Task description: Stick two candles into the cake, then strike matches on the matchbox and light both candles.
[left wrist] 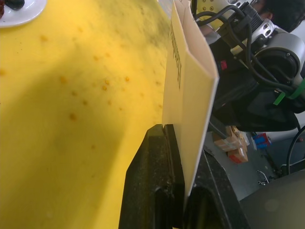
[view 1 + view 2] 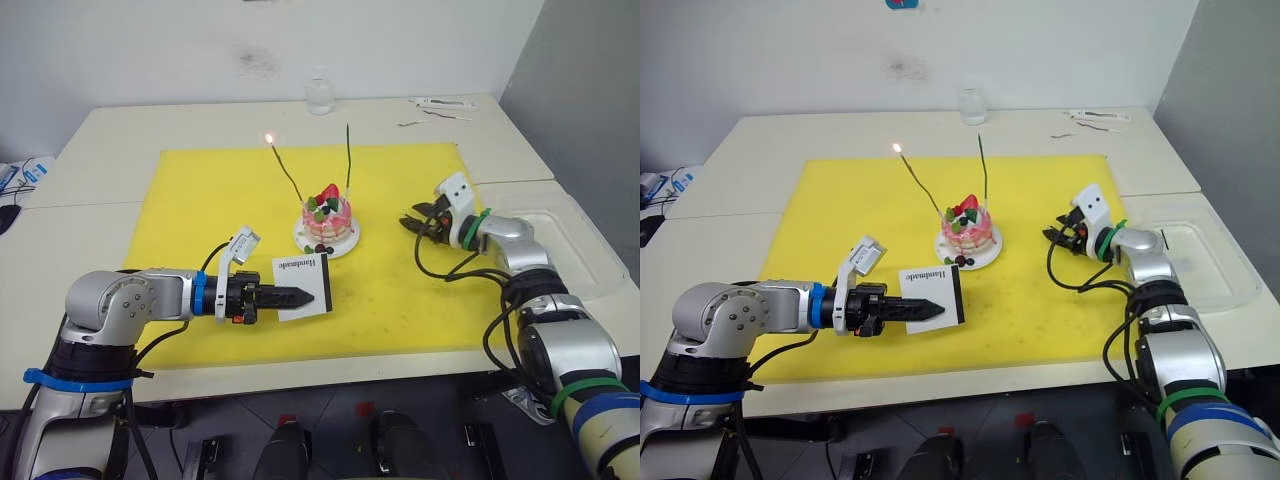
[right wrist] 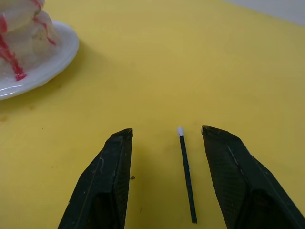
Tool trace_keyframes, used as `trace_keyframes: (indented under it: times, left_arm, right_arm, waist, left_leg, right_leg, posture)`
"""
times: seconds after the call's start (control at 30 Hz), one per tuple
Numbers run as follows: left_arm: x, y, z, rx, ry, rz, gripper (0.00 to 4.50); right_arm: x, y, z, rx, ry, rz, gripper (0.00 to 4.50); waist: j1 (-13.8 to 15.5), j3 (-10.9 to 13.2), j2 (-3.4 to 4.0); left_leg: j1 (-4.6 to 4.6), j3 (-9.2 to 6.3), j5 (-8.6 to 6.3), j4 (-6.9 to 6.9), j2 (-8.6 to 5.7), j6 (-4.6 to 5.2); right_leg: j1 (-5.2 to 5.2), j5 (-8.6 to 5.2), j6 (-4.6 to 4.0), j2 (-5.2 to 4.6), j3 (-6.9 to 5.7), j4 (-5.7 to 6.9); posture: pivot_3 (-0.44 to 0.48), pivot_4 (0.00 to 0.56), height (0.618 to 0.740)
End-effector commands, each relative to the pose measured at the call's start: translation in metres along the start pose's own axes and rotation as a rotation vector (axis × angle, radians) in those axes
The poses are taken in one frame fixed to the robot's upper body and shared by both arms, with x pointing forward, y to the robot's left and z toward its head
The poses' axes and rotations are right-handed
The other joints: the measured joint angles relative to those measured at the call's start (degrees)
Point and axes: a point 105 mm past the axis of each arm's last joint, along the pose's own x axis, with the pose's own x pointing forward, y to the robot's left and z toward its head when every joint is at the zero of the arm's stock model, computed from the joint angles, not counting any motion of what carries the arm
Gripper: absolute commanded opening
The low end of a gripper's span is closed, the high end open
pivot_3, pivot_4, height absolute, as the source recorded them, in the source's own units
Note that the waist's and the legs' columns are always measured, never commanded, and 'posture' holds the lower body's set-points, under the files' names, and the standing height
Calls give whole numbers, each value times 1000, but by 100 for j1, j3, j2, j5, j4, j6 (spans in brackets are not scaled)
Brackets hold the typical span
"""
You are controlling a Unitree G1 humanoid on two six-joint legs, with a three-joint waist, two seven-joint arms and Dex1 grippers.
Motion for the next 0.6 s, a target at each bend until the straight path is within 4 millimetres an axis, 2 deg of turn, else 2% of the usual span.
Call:
trace_keyframes:
  times: [0.03, 0.37, 0.6]
  left_arm:
    - [-5, -9, 6, 43, -18, -15, 0]
    - [-6, -11, 5, 44, -16, -13, 0]
    - [-4, -12, 4, 45, -11, -17, 0]
  right_arm:
    - [0, -5, 15, -44, -27, -13, 2407]
    - [2, -5, 8, -19, -7, -24, 2407]
    - [5, -7, 13, -5, -21, -35, 2407]
  waist:
    - [-2, 0, 0]
    - [-4, 0, 0]
    - [-6, 0, 0]
  left_leg:
    - [0, 0, 0, 0, 0, 0]
    - [0, -1, 0, 0, 2, 0]
    - [1, 0, 0, 1, 2, 0]
  right_leg:
    - [0, 0, 0, 0, 0, 0]
    - [0, 0, 0, 0, 0, 1]
    - [0, 1, -1, 0, 0, 2]
  posture:
    - [0, 150, 740]
    - [0, 150, 740]
    - [0, 150, 740]
